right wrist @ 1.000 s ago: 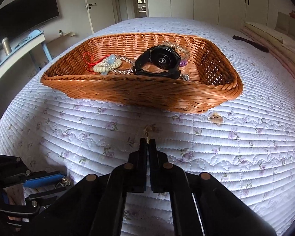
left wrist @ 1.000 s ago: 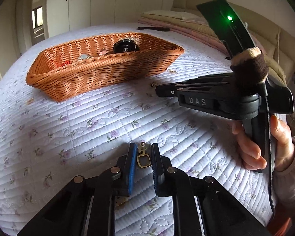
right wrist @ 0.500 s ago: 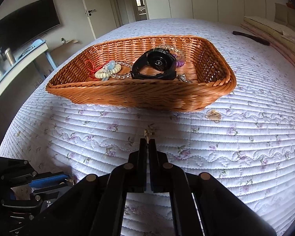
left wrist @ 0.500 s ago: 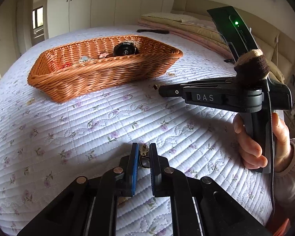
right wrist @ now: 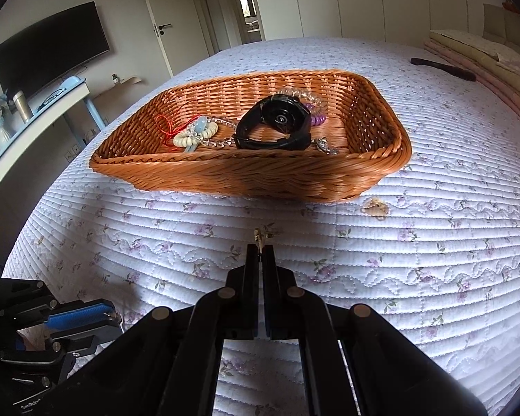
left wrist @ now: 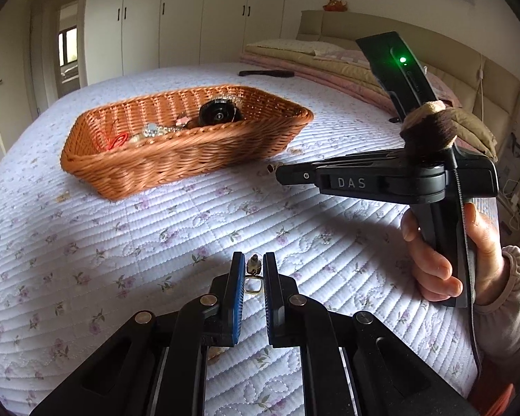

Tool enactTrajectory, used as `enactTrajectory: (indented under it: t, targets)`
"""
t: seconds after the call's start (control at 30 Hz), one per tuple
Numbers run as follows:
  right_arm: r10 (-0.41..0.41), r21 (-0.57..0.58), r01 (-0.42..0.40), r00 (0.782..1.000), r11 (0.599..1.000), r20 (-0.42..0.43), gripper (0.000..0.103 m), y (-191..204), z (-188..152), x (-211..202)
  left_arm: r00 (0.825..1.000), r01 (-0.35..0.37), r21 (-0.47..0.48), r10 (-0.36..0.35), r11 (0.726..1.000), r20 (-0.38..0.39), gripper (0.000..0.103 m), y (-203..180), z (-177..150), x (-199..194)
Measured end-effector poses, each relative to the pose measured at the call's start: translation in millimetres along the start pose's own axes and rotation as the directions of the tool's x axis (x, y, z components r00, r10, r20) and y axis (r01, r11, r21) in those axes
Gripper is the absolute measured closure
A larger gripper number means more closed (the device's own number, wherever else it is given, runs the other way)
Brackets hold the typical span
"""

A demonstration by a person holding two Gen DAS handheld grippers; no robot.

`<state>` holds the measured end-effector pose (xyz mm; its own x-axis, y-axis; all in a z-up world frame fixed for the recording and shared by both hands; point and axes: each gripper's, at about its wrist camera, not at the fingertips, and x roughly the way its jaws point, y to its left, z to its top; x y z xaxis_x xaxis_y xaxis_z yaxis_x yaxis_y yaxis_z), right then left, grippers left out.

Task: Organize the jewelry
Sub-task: 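Carry the gold earring with the left tool over the basket, then open the left tool to drop the earring into the basket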

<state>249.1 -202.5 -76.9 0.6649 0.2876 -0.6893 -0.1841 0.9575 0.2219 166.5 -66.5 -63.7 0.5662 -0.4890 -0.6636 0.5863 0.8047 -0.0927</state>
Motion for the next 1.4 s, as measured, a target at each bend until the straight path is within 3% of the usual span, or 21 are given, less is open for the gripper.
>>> enactTrajectory:
  t: [0.2,0.53,0.7,0.87,1.03,1.17,1.4]
  targets:
    - [0.014,-0.018,-0.013,0.999,1.000,0.034,0.099,3,-2,-14,0.998,-0.007,0.018,0.006,1.000,0.056,0.093,-4,2,-13]
    - [0.028,-0.022,-0.027,0.997,0.999,0.074,0.099,4,1,-29,0.990,0.020,-0.038,-0.015,0.999,0.139,0.093,8,11,-33]
    - [0.046,-0.026,-0.043,0.991,0.999,0.124,0.099,7,8,-51,0.983,0.049,-0.079,-0.035,0.996,0.179,0.093,19,33,-49]
    - [0.034,-0.026,-0.030,0.986,0.999,0.165,0.099,9,29,-67,0.977,0.006,-0.063,0.007,0.998,0.211,0.093,25,68,-55]
    - [0.010,-0.035,-0.003,0.983,0.999,0.184,0.099,6,65,-62,0.969,-0.040,-0.077,0.058,0.996,0.242,0.093,41,104,-39]
    - [0.001,-0.027,0.003,0.985,1.000,0.175,0.099,1,98,-40,0.967,-0.038,-0.155,0.075,0.987,0.244,0.093,73,131,-10]
    - [0.036,0.067,-0.042,0.995,0.997,0.090,0.099,-15,152,26,0.983,-0.047,-0.310,0.100,0.949,0.156,0.093,128,152,47]
